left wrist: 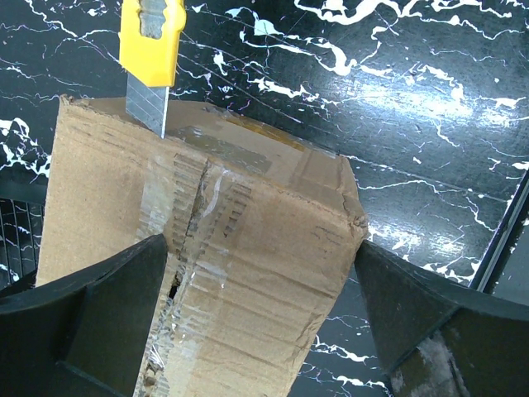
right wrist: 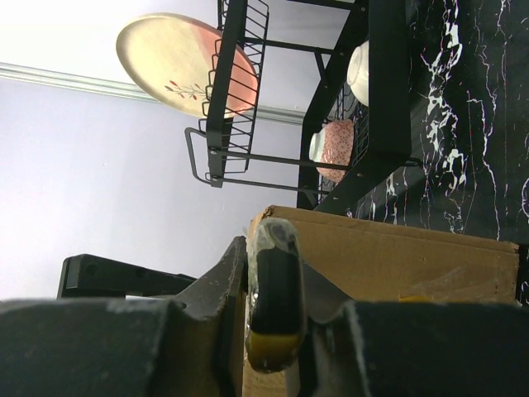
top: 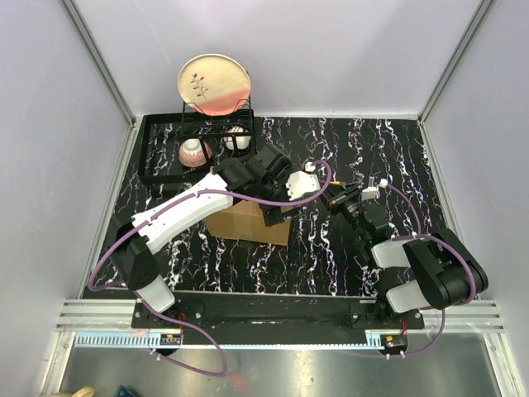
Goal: Unpack the express box
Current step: Cut the express box at the center of the board.
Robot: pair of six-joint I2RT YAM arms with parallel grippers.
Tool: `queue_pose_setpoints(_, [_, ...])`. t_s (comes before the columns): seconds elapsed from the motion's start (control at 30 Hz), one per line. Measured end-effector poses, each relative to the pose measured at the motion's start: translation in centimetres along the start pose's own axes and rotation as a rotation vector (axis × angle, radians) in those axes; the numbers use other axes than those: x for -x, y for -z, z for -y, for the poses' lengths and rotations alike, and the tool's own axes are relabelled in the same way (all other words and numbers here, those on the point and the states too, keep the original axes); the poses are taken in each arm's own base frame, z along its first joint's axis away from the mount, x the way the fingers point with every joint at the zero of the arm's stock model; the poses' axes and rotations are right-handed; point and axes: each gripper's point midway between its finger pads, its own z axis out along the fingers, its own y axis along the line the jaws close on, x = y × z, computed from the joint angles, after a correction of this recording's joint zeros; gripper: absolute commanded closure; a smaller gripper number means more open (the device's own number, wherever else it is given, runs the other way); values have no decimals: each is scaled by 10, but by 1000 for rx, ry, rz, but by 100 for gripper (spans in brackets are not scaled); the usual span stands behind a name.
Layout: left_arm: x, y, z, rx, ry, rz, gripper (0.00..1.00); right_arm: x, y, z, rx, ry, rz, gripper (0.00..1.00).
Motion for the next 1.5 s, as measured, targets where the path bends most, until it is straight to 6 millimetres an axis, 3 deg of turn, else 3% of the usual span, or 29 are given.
queue_pose_setpoints(0.83, [1,-1,1,46,46,-20,1,5,-4,2,-29,-22,25,100])
queue_pose_setpoints(1.5, [0,-4,-5,87,77,-38,1,-5,-11,-4,-65,8,29,100])
